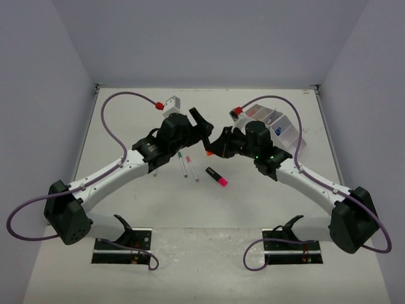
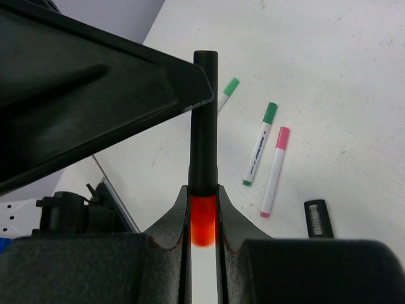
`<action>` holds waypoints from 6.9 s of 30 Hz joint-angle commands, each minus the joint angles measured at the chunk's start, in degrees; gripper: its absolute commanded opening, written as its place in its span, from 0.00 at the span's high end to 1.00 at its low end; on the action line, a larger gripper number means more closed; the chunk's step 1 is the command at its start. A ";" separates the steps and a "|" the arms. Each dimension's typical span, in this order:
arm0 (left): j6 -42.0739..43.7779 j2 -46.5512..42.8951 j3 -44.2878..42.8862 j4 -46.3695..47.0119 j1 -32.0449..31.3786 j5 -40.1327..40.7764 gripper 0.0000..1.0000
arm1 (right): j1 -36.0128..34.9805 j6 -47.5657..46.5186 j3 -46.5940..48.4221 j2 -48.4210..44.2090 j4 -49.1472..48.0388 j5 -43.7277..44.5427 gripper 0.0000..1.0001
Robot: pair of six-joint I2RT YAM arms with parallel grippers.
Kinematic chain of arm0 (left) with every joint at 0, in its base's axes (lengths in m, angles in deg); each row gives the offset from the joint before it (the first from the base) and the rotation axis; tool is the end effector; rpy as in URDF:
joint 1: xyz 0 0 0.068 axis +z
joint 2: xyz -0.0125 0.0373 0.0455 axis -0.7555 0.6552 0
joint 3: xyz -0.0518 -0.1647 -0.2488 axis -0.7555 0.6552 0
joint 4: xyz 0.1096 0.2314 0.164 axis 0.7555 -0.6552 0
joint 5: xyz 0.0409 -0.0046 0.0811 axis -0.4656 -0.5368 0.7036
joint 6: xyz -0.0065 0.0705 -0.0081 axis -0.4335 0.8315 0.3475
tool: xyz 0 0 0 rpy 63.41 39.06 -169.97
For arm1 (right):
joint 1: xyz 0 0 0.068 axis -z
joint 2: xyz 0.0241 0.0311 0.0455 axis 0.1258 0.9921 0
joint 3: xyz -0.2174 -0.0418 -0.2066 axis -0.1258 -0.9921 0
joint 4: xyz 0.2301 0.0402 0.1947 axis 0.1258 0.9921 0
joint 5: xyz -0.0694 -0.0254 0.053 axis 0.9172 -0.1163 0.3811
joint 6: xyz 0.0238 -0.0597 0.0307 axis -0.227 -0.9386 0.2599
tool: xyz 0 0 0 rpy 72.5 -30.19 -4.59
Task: Sort the stationery into containers
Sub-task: Place the pen in the storage box, then pick up the pen from the center of the board, then place the pen in the storage box.
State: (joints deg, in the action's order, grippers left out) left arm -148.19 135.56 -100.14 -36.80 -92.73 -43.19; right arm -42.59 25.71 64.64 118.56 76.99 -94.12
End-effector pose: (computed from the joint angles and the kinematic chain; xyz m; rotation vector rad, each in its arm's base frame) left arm 0.2803 -0.2432 0.3338 -0.4795 2.0618 -0.8068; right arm 0.2737 0.2194 0.2904 -0.2901 2.0250 1.1305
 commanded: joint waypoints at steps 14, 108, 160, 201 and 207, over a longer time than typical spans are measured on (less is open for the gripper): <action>18.01 -8.00 -5.43 -9.69 -0.63 8.01 0.00 | 26.73 5.03 -8.98 -27.20 27.26 11.61 1.00; -22.14 37.89 -20.82 -33.57 -13.96 10.75 0.34 | 40.43 -4.08 -0.56 -23.21 25.12 -4.07 0.01; -16.59 11.63 -9.85 -19.00 -15.25 6.67 1.00 | -6.86 -9.84 -10.14 -12.29 12.32 19.56 0.44; 3.84 -12.22 -1.46 -23.20 -13.99 22.72 0.00 | 41.25 -5.30 3.79 -12.84 32.77 13.24 1.00; 6.73 -13.44 -1.04 -24.75 -13.90 22.39 0.00 | 44.58 -6.62 7.62 -7.32 34.98 13.56 1.00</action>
State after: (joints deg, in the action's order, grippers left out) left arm -145.30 123.71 -101.32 -59.74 -106.93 -22.98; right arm 0.06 21.08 68.55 108.55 109.63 -81.53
